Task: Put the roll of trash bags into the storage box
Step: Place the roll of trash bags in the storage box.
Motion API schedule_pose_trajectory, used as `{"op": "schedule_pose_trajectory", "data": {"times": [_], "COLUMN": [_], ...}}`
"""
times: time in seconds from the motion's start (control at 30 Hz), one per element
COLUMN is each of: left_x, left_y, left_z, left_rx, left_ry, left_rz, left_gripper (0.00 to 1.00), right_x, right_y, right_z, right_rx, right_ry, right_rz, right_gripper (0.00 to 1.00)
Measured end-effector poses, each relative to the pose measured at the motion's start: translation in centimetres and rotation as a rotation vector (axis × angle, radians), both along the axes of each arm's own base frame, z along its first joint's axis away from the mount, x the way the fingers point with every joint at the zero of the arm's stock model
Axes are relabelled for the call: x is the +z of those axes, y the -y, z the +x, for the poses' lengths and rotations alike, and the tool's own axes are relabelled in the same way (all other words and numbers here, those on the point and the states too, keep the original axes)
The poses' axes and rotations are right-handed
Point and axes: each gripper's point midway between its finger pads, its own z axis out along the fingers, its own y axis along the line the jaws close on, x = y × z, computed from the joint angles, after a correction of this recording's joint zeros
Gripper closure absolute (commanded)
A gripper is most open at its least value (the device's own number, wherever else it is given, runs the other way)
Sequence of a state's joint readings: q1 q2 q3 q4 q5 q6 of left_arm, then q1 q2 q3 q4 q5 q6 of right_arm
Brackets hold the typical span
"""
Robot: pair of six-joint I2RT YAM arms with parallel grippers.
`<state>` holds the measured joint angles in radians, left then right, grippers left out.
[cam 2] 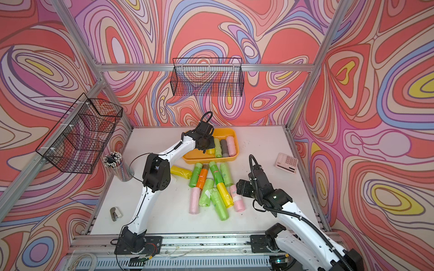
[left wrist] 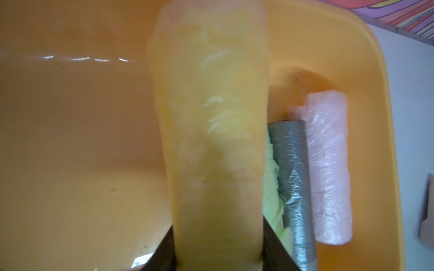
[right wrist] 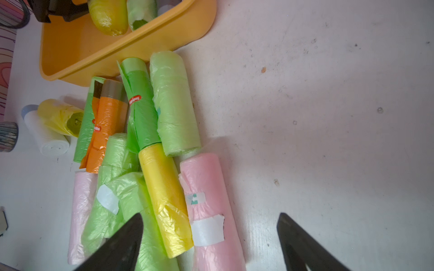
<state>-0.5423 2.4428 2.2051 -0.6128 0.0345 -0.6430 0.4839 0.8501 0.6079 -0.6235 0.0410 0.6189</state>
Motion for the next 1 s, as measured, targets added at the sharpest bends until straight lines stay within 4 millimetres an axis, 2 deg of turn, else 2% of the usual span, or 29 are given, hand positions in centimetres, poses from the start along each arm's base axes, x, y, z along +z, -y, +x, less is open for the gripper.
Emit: {"op": "schedule_pose_trajectory", "data": {"times": [0.13,0.17,0.3,0.37,0.43,0.53,0.73,0.87,1.0], "left_x": [0.0,0.0,-0.4,-0.5,-0.2,1.4,6.8,9.9,11.2], "left_y": [0.2,0.3,0.4,0.3,0.2,0.1,0.0,-0.1,0.0], "left_z": [-0.1,-0.1,-0.3,-0.7,-1.0,-1.4,-2.2,-3.6,-5.3], "left_rx": [-0.008,-0.011,-0.021,-0.025,-0.031,-0.039,-0.053,-0.067,-0.088], "left_ry": [-0.005,-0.003,-0.002,-0.005,-0.005,0.017,0.104,0.148,0.162], "left_rz": [-0.011,-0.014,-0.025,-0.029,-0.031,-0.044,-0.090,-0.122,-0.138], "left_gripper": [0.42,0.39,0.19,0.00,0.00,0.00,0.00,0.00,0.00], "right_x": [-0.2,-0.2,-0.3,-0.3,-0.4,-0.4,-0.4,-0.3,0.2], "right_y": [0.0,0.0,0.1,0.1,0.1,0.0,-0.2,-0.4,-0.7], "right_z": [-0.1,-0.1,-0.2,-0.3,-0.4,-0.4,-0.5,-0.6,-0.6], "right_rx": [-0.001,-0.001,-0.002,-0.001,-0.004,-0.007,-0.005,0.000,0.008], "right_ry": [-0.009,-0.010,-0.016,-0.020,-0.024,-0.027,-0.036,-0.040,-0.039], "right_rz": [-0.003,-0.004,-0.004,-0.003,-0.001,0.005,0.022,0.032,0.051], "right_gripper": [0.08,0.08,0.08,0.08,0.08,0.08,0.08,0.08,0.08]}}
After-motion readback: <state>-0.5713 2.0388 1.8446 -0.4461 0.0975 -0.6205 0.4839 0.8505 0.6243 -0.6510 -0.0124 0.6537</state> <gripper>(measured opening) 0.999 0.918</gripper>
